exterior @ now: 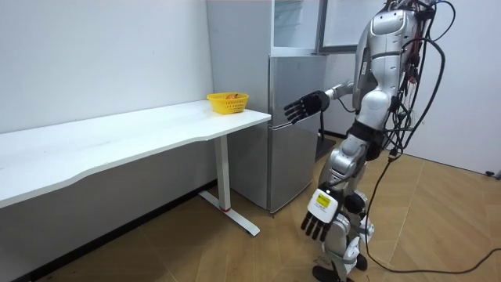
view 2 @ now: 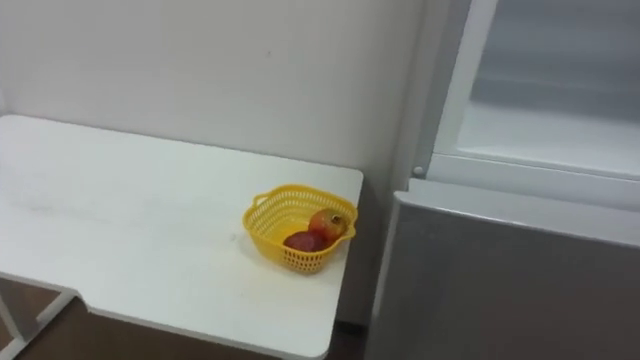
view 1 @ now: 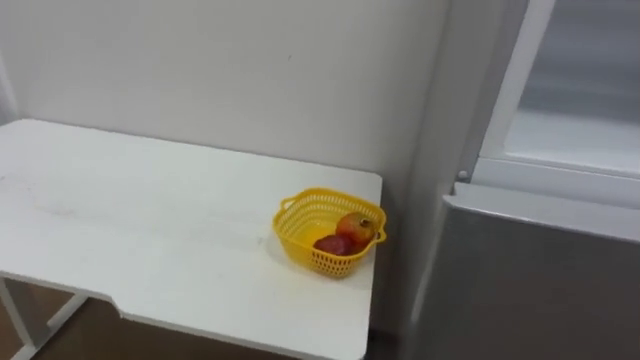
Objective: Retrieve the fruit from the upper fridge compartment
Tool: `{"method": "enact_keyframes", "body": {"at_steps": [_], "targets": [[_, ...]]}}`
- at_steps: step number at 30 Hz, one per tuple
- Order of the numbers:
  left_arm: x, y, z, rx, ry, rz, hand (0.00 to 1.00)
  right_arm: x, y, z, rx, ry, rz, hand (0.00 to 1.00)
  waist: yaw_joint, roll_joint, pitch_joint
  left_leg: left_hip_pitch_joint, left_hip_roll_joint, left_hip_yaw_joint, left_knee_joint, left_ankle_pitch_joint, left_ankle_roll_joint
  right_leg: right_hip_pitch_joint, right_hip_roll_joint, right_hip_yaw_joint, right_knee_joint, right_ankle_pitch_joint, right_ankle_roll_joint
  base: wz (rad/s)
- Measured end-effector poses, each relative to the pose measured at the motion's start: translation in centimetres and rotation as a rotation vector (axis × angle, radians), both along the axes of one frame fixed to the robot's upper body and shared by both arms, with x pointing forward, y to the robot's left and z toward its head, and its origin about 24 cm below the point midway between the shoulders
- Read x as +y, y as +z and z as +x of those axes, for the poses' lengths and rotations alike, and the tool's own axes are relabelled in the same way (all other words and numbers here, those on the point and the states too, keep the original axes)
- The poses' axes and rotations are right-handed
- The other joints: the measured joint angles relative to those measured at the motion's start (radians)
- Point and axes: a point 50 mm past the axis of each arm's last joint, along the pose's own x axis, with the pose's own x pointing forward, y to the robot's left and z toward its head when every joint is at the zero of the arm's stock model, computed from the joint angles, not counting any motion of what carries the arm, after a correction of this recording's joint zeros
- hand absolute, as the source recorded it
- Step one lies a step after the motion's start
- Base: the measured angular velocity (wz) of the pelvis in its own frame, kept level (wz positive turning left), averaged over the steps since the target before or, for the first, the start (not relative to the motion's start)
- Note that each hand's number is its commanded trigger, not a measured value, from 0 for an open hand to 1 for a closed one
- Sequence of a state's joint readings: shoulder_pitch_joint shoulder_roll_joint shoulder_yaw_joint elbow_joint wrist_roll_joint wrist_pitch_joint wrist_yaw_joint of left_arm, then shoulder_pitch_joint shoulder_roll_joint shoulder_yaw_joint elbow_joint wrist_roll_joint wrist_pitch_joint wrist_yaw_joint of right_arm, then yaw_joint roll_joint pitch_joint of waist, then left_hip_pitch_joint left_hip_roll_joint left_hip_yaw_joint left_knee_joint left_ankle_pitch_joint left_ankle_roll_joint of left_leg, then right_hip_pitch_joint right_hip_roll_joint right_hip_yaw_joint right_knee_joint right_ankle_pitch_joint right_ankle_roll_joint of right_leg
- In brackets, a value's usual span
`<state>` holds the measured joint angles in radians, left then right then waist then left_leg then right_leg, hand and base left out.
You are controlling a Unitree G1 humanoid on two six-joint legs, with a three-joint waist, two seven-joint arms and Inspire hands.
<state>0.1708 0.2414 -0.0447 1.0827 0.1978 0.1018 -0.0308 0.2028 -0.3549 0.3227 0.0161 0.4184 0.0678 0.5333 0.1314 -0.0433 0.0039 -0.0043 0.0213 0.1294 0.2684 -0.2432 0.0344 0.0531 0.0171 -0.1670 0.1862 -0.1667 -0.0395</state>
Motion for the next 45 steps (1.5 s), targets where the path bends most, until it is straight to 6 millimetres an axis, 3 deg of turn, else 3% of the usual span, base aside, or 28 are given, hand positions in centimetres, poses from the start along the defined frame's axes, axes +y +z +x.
{"method": "enact_keyframes", "body": {"at_steps": [4,9,14,17,21,27,33,37,45], "targets": [[-0.6,-0.2,0.1,-0.007,0.011,-0.013,0.0,-2.0,-1.3,-0.5,0.058,-0.144,-0.025,0.0,-0.034,0.015,0.0025,0.001,-0.001,0.008,-0.001,-0.001,0.001,-0.004,0.002,0.025,-0.001,0.0,0.0,-0.11],[-1.5,-0.3,-0.1,-0.025,0.023,-0.026,0.0,-3.5,-3.7,-1.4,0.162,-0.363,-0.023,0.0,-0.074,0.035,-0.0015,-0.002,-0.001,0.011,0.007,-0.004,0.004,-0.008,0.001,0.033,-0.002,0.0,0.0,-0.04],[-1.5,-0.4,-1.1,-0.05,0.093,-0.031,0.0,-6.3,-5.5,-2.6,0.255,-0.624,-0.005,0.0,-0.104,0.056,-0.0066,0.028,-0.003,0.033,-0.007,-0.004,0.005,0.002,0.001,0.058,-0.006,-0.002,0.002,-0.11],[-1.2,-0.3,-1.9,-0.058,0.121,-0.003,0.0,-7.7,-6.5,-3.3,0.308,-0.788,0.015,0.0,-0.128,0.05,-0.0098,0.058,-0.006,0.033,-0.032,-0.003,0.003,0.025,0.0,0.059,-0.019,-0.006,0.001,-0.02],[-1.2,-0.3,-1.7,-0.071,0.122,0.0,0.0,-9.5,-7.1,-4.1,0.358,-0.976,0.051,0.0,-0.135,0.042,-0.0064,0.079,-0.007,0.039,-0.041,-0.003,0.003,0.034,0.001,0.07,-0.019,-0.011,0.001,-0.07],[-0.9,-0.1,-2.5,-0.076,0.157,0.015,0.0,-12.4,-6.4,-3.6,0.35,-1.249,0.121,0.0,-0.159,0.035,-0.0036,0.09,-0.008,0.059,-0.054,-0.002,0.002,0.031,0.001,0.088,-0.017,-0.012,0.002,-0.1],[0.2,0.3,-4.4,-0.068,0.239,0.072,0.0,-16.5,-5.5,-5.0,0.344,-1.617,0.165,0.0,-0.183,0.019,-0.0041,0.105,-0.01,0.063,-0.071,-0.002,0.001,0.036,0.002,0.097,-0.017,-0.02,0.004,-0.02],[0.8,0.5,-5.0,-0.068,0.28,0.104,0.0,-18.6,-4.5,-5.7,0.321,-1.814,0.204,0.0,-0.211,0.011,-0.0001,0.105,-0.012,0.062,-0.071,-0.002,0.002,0.036,0.001,0.099,-0.017,-0.021,0.004,0.0],[2.0,0.9,-4.9,-0.096,0.335,0.133,0.0,-22.6,-1.9,-6.4,0.275,-2.114,0.21,0.0,-0.211,0.008,0.0015,0.107,-0.017,0.06,-0.076,-0.002,0.002,0.035,0.004,0.112,-0.014,-0.021,0.005,-0.02]]}}
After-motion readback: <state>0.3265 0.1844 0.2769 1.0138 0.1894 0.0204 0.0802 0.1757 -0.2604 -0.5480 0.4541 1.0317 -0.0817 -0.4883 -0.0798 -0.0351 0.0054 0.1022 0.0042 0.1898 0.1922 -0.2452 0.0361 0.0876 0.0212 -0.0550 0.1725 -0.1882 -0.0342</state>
